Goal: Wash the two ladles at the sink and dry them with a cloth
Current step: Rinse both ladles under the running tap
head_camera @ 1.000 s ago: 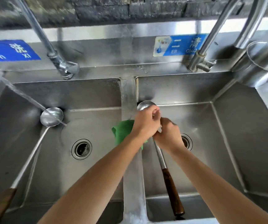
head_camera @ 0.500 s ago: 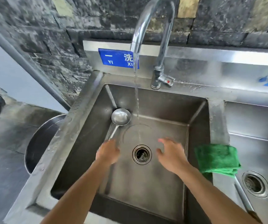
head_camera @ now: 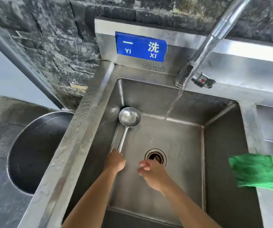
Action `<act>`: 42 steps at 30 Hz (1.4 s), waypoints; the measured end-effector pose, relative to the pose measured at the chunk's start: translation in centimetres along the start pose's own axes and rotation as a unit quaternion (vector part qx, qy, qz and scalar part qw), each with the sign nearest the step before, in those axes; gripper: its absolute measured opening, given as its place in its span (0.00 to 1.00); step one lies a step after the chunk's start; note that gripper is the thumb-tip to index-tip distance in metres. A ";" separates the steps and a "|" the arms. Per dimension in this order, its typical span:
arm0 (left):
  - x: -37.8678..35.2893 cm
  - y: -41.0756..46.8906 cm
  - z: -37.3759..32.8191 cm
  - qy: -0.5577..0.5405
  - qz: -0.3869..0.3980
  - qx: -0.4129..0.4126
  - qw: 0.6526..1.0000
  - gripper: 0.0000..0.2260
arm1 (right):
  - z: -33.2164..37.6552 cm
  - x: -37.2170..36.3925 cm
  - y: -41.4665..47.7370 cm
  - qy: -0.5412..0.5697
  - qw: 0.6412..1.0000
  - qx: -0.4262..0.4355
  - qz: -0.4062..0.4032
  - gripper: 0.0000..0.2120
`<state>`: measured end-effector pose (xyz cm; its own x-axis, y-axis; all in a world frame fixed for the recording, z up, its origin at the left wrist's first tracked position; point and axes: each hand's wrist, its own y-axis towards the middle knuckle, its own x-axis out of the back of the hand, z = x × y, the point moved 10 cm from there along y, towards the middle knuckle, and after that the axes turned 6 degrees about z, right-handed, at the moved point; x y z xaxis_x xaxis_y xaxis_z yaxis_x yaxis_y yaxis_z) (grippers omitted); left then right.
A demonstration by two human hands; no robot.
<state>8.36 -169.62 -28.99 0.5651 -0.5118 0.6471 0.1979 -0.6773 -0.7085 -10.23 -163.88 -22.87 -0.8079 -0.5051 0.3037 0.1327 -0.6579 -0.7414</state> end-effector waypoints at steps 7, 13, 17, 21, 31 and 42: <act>1.5 -2.4 -0.5 0.035 -0.051 -0.003 0.998 0.12 | -0.8 -0.4 0.6 0.010 0.999 -0.032 0.004 0.17; 2.7 -6.5 -1.6 0.092 -0.021 -0.039 0.995 0.14 | 0.8 -1.4 1.1 0.063 0.997 -0.041 0.010 0.07; 4.1 -9.2 -3.2 0.147 0.008 -0.060 0.987 0.14 | 1.3 -1.8 1.0 0.198 0.978 -0.064 0.026 0.11; 5.7 -12.0 -5.2 0.179 0.046 -0.073 0.980 0.11 | 2.1 -1.9 -0.3 0.319 0.939 -0.104 0.072 0.15; 11.0 -19.1 -9.4 0.189 0.028 -0.081 0.978 0.05 | 5.2 1.1 -3.6 0.569 0.816 -0.086 0.056 0.05; 12.4 -23.9 -12.8 0.295 -0.026 -0.063 0.953 0.12 | 7.9 3.7 -4.7 0.635 0.766 -0.051 0.084 0.08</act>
<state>0.39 -166.58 -0.46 0.0005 -0.6584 0.7527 0.0957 -0.7492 -0.6554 -9.25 -167.09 -13.54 -0.7004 0.4150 -0.5807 0.3028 -0.5639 -0.7683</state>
